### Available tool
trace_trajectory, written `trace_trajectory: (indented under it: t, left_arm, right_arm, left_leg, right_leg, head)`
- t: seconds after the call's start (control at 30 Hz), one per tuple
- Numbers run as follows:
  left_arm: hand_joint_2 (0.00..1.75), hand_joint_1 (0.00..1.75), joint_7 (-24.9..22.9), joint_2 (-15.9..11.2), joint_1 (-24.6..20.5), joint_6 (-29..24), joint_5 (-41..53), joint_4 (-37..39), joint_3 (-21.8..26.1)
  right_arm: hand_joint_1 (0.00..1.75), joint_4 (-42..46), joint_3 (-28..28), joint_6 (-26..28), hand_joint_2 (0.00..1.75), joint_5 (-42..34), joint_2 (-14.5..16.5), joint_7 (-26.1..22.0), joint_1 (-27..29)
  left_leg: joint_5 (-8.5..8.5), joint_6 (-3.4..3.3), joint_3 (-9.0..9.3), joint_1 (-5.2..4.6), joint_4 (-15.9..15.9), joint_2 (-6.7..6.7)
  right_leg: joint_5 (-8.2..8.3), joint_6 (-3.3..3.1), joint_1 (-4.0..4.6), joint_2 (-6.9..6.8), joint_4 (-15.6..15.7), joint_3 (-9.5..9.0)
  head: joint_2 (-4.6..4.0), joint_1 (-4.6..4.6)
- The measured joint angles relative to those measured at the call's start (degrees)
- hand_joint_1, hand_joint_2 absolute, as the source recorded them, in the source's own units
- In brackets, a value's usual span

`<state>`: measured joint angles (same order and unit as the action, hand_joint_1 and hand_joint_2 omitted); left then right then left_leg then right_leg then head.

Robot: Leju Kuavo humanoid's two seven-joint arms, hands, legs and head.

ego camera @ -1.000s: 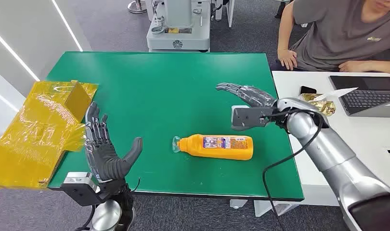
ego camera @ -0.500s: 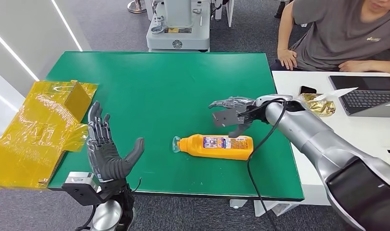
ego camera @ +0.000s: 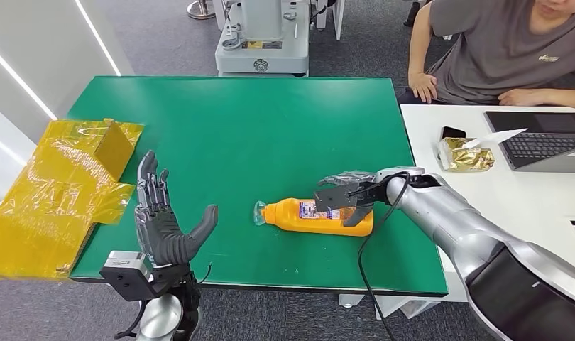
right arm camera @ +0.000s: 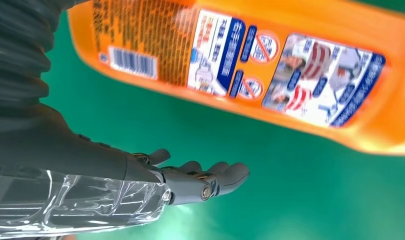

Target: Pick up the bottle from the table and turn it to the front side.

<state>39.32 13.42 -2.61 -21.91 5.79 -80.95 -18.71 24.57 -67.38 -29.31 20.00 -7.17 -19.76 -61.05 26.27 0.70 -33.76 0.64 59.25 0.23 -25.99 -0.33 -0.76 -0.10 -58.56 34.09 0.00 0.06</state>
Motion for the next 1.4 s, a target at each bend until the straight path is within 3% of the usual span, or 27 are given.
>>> trace_trajectory:
  t: [0.33, 0.77, 0.83, 0.9, 0.93, 1.4]
  left_arm:
    - [1.75, 0.00, -0.02, -0.02, -0.27, 0.12, -0.12, 0.12, 0.00]
    - [1.75, 0.00, 0.00, -0.09, 0.40, 0.64, -0.18, 0.13, -0.02]
    - [1.75, 0.00, 0.03, -0.09, 0.46, 0.83, -0.10, 0.14, -0.02]
    - [1.75, 0.00, 0.10, -0.09, 0.47, 0.95, -0.07, 0.18, -0.02]
    - [1.75, 0.00, 0.15, -0.09, 0.47, 1.03, -0.05, 0.25, -0.02]
    - [1.75, 0.00, 0.74, -0.07, 0.27, 2.34, 0.20, 1.27, 0.00]
  right_arm:
    - [0.00, -1.02, -1.35, 1.79, 1.75, -0.27, -0.79, 0.40, 2.84]
    - [0.02, 1.15, -1.40, 9.68, 1.75, -0.88, -5.46, 1.15, 7.35]
    - [0.75, 1.63, -1.11, 10.31, 1.75, -0.80, -5.85, 1.16, 7.78]
    - [1.60, 1.97, -0.88, 10.53, 1.75, -0.74, -6.08, 1.16, 8.04]
    - [1.69, 2.12, -0.76, 10.66, 1.75, -0.70, -6.13, 1.16, 8.14]
    - [1.75, 2.78, 1.16, 14.28, 1.75, 0.56, -6.38, 0.73, 9.93]
  left_leg:
    - [0.00, 0.00, 0.00, 0.00, 0.00, 0.01]
    - [0.02, -0.03, 0.03, 0.00, 0.00, 0.02]
    - [0.02, -0.03, 0.05, 0.00, 0.00, 0.02]
    - [0.02, -0.03, 0.08, 0.00, 0.00, 0.02]
    - [0.01, -0.03, 0.10, 0.01, 0.00, 0.03]
    - [0.01, -0.04, 0.24, 0.00, 0.02, 0.10]
  right_leg:
    - [0.00, 0.00, 0.00, 0.01, 0.00, 0.02]
    - [0.00, 0.00, 0.00, 0.01, 0.04, -0.02]
    - [0.00, 0.01, 0.00, 0.01, 0.04, -0.04]
    - [0.01, 0.01, 0.01, 0.01, 0.04, -0.08]
    - [0.01, 0.01, 0.01, 0.02, 0.04, -0.10]
    - [0.04, 0.02, 0.00, 0.08, 0.04, -0.21]
  head:
    - [0.00, 0.01]
    - [0.00, -0.01]
    - [0.00, -0.01]
    - [0.00, 0.00]
    - [0.00, 0.01]
    - [0.00, 0.00]
